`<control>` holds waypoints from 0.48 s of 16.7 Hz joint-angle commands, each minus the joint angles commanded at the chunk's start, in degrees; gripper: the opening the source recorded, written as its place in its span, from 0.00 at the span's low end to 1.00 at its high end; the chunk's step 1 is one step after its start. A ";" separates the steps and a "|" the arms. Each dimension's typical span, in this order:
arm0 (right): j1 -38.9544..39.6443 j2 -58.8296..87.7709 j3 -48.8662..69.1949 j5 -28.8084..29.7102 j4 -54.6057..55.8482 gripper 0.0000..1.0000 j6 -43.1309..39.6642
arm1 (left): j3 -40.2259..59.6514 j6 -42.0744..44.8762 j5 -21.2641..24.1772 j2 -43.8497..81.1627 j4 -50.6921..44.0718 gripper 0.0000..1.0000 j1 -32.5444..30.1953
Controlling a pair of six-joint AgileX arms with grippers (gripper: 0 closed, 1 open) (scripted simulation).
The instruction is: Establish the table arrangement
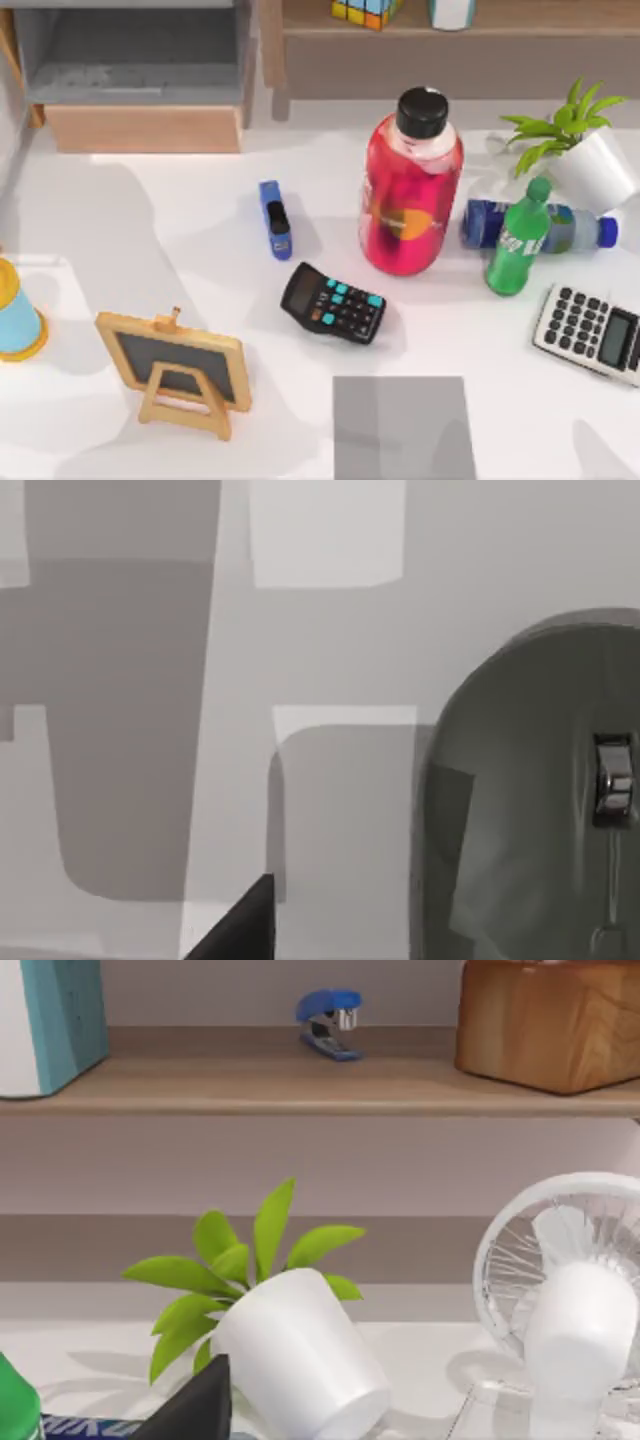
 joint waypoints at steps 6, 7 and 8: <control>0.00 0.00 0.00 0.00 0.00 1.00 0.00 | 0.00 0.00 0.00 0.00 0.00 0.25 0.00; 0.00 0.00 0.00 0.00 0.00 1.00 0.00 | 0.00 0.00 0.00 0.00 0.00 0.17 0.00; 0.00 0.00 0.00 0.00 0.00 1.00 0.00 | 0.00 0.00 0.00 0.00 0.00 0.10 0.00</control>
